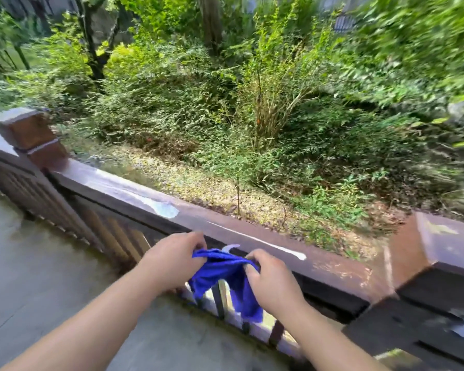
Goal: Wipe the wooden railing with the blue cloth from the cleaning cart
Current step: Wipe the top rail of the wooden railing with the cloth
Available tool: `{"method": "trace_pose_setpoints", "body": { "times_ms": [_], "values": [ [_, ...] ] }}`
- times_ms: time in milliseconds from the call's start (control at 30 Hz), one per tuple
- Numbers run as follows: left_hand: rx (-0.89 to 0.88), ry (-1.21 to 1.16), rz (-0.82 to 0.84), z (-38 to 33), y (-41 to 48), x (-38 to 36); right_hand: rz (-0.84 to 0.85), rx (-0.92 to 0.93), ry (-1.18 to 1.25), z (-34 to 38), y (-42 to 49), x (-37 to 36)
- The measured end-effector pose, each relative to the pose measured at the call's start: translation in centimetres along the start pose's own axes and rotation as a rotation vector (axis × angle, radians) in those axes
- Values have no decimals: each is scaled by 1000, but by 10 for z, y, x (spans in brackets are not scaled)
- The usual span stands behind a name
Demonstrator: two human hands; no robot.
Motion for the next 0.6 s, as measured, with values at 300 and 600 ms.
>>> {"method": "trace_pose_setpoints", "body": {
  "times_ms": [300, 600],
  "values": [
    [-377, -38, 68, -74, 65, -27, -362, -377, 116, -55, -42, 55],
    [-638, -9, -86, -147, 78, -53, -741, -483, 135, -81, -71, 110]
  ]
}}
Point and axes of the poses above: each hand's wrist, its own y-axis towards the middle knuckle, its own x-axis out of the back of the hand, z = x × y, the point moved 9 cm from there along y, towards the middle knuckle
